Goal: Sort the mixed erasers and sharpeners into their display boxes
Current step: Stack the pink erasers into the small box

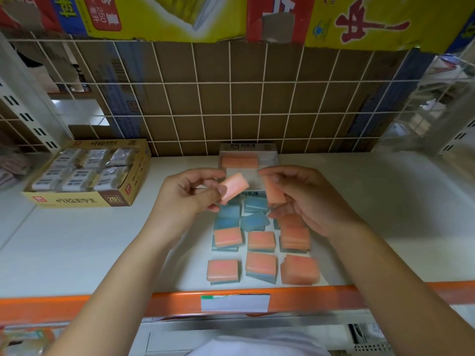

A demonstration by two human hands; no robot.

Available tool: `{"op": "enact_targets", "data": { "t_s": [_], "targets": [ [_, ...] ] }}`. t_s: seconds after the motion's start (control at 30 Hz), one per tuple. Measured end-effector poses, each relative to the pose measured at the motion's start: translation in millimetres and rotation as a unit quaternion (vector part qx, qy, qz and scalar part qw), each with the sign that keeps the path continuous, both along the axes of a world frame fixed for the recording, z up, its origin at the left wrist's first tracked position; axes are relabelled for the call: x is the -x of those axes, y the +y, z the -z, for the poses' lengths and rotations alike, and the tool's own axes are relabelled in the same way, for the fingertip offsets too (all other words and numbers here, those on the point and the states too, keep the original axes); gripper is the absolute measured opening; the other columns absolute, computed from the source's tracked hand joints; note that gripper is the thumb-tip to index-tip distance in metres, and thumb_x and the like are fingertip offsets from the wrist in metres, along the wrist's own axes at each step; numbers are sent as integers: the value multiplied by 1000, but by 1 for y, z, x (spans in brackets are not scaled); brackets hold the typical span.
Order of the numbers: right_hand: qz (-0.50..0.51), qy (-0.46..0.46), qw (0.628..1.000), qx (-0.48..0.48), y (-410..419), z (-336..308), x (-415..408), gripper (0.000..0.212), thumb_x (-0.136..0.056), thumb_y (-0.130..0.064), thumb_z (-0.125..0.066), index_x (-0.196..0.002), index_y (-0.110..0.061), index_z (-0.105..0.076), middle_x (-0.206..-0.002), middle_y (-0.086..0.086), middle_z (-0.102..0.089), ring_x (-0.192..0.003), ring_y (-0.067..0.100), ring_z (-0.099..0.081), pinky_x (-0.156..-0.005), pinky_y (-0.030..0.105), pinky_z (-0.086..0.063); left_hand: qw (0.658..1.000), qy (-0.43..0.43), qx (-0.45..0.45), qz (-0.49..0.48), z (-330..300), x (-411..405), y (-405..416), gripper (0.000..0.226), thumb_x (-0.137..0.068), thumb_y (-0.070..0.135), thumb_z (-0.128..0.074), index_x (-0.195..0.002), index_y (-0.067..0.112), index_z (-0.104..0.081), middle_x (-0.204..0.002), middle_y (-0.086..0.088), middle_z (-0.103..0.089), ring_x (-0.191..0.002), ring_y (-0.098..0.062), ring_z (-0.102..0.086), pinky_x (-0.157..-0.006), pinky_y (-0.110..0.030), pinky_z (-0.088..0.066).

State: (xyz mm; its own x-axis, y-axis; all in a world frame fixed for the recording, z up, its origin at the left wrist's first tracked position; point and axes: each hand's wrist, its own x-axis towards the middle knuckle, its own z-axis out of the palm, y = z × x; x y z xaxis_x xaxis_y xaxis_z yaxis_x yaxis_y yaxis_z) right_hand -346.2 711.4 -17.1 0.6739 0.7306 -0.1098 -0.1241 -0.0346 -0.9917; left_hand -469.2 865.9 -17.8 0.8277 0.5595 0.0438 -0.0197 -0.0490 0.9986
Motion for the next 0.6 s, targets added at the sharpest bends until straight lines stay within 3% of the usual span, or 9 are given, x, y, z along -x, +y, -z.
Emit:
{"op": "enact_targets", "data": {
  "t_s": [0.13, 0.3, 0.43, 0.6],
  "targets": [
    [-41, -26, 999, 18, 3, -3, 2, 25, -88, -5, -55, -98, -26, -64, -106, -2, -59, -89, 15, -60, -65, 25, -53, 999, -15, 28, 7, 1, -4, -4, 37, -83, -12, -52, -96, 21, -63, -78, 1, -58, -63, -18, -68, -60, -18, -53],
    [8, -77, 997, -16, 10, -7, 6, 32, -78, 1, -65, -95, -27, -61, -77, -13, -65, -72, 5, -64, -61, 19, -51, 999, -24, 13, 19, 3, -11, -10, 28, -79, -15, -56, -87, 11, -64, -82, -9, -61, -64, -11, -62, -63, -20, -53],
    [13, -147, 989, -25, 13, -11, 7, 26, -76, 1, -68, -90, -20, -63, -83, -8, -66, -75, 0, -63, -65, 13, -50, 999, -14, -17, 26, 11, -17, -8, 25, -68, -8, -66, -82, 12, -57, -75, -5, -62, -66, -13, -58, -63, -21, -48],
    [34, -184, 982, -12, 12, -7, -12, 25, -80, -3, -64, -98, -21, -66, -92, -6, -68, -85, 5, -64, -71, 15, -48, 999, -42, -2, 18, 12, -25, -1, 39, -63, 3, -59, -97, 20, -56, -79, -8, -63, -67, -16, -59, -66, -24, -50]
  ]
}}
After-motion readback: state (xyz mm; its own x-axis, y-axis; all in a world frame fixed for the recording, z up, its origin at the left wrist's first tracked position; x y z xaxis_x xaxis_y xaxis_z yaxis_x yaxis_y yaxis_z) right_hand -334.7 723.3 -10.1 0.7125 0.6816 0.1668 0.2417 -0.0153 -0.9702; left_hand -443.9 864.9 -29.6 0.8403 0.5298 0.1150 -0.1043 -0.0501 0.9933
